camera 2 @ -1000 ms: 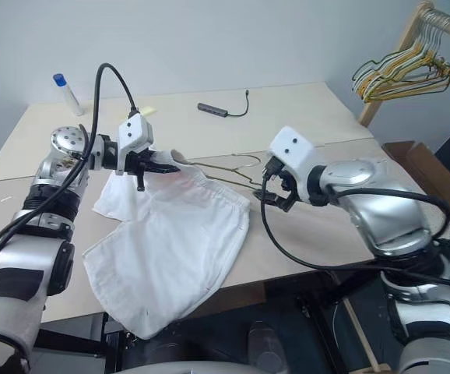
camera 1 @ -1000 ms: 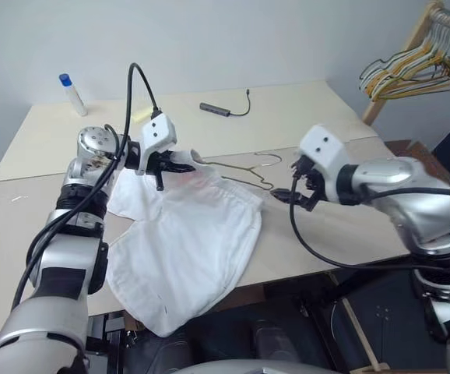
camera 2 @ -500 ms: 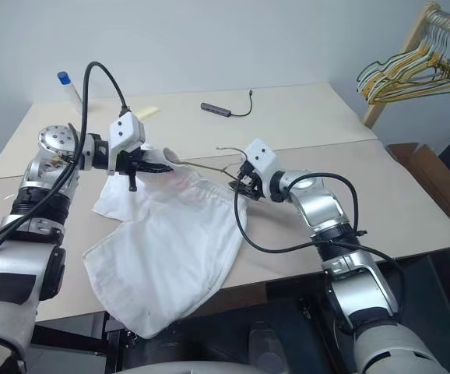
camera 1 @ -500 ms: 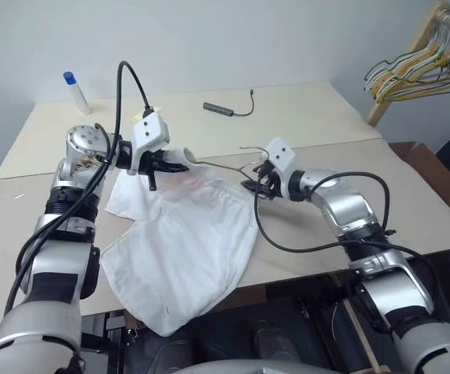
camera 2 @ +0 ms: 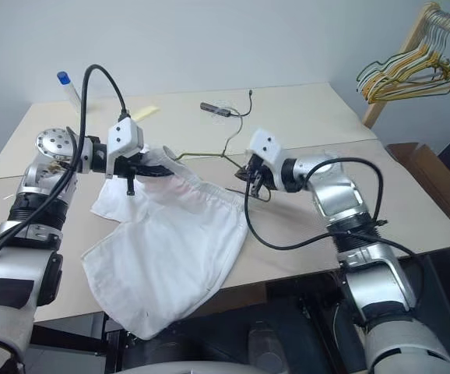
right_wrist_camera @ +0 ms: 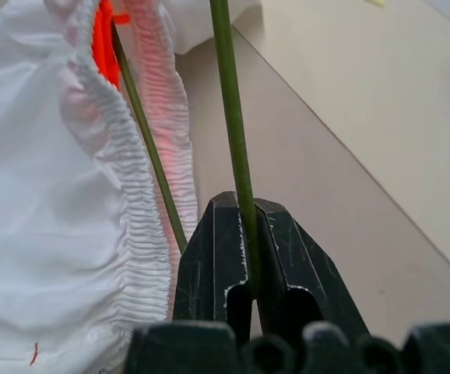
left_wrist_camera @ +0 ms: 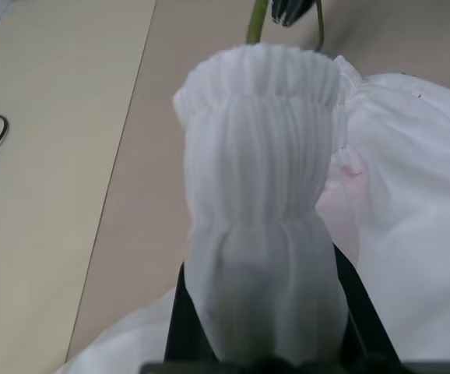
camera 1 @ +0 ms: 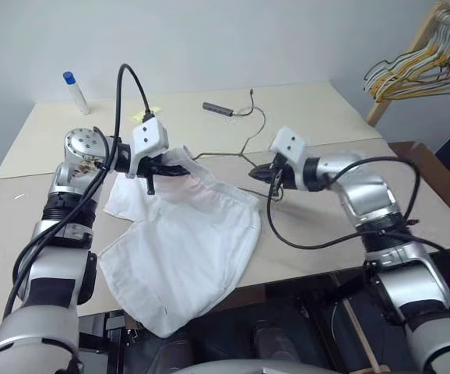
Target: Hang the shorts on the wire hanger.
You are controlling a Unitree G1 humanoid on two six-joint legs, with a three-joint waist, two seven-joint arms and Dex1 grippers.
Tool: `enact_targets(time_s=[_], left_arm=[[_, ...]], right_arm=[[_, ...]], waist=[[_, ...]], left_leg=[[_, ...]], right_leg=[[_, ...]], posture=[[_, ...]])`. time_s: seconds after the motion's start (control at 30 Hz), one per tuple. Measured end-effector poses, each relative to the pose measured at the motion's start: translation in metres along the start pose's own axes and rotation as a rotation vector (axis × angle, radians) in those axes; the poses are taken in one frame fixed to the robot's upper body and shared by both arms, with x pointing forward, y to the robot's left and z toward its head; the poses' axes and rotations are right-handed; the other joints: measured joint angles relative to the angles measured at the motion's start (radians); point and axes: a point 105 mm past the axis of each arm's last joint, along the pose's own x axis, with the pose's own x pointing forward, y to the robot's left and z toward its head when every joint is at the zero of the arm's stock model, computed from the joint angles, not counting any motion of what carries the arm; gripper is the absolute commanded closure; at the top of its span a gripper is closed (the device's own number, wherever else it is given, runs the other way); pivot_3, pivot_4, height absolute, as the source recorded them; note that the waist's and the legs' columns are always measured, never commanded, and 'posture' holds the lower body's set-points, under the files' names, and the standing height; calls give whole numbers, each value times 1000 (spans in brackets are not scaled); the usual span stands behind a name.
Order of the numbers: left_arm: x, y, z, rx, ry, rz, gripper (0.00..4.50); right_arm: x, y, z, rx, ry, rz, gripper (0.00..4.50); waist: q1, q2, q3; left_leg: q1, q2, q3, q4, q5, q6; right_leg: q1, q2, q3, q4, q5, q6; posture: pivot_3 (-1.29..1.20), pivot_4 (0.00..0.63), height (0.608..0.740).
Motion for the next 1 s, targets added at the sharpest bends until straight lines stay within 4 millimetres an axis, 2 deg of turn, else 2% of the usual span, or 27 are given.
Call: enact_targets(time_s=[0.17, 0.2, 0.27, 0.5, 0.7, 0.8, 0.9, 1.0], left_arm=[[11, 0, -6, 16, 36, -26, 3952], [13, 3, -3, 13, 28, -22, 3769], [15, 8, 2, -3, 19, -14, 3370], [17, 13, 5, 7, 12, -4, 1114], [19, 16, -1, 31, 45, 17, 1114], [15, 22, 10, 46, 19, 21, 1114], [0, 25, 23, 74, -27, -14, 1114], [-14, 23, 19, 90, -11, -28, 1114]], right_arm=[[-6, 4, 11, -60, 39, 65, 4265], [-7, 2, 13, -72, 45, 64, 4266], [-10, 0, 16, -88, 50, 60, 4267], [-10, 5, 23, -118, 39, 76, 4267], [-15, 7, 27, -150, 39, 86, 4267], [-17, 7, 27, -159, 46, 90, 4267], [-16, 7, 26, -164, 59, 85, 4267], [-18, 5, 24, -160, 72, 78, 4267]], waist=[[-2, 0, 0], [-1, 0, 0], [-2, 0, 0], [-12, 0, 0], [-15, 0, 0], [-17, 0, 0], [-29, 0, 0], [-41, 0, 0]], left_leg=[[0, 0, 1, 0, 0, 0], [-1, 0, 1, 1, 0, 0], [-1, 0, 1, 1, 0, 0], [-1, 0, 1, 0, 0, 0], [-1, 0, 1, 1, 0, 0], [-3, 0, 0, 1, 0, 0], [-3, 0, 0, 1, 0, 0], [-2, 0, 0, 1, 0, 0]], right_leg=[[0, 0, 0, -1, 0, 0], [0, 0, -1, 0, 0, 0], [0, 0, -1, 0, 0, 0], [-1, 0, 0, 0, 0, 0], [-1, 0, -1, 0, 0, 0], [-1, 0, -1, 0, 0, 0], [-1, 0, -1, 0, 0, 0], [-1, 0, -1, 0, 0, 0]], posture=[[-100, 0, 740], [-102, 0, 740], [-108, 0, 740], [-122, 0, 740], [-135, 0, 740], [-135, 0, 740], [-136, 0, 740], [-135, 0, 740]])
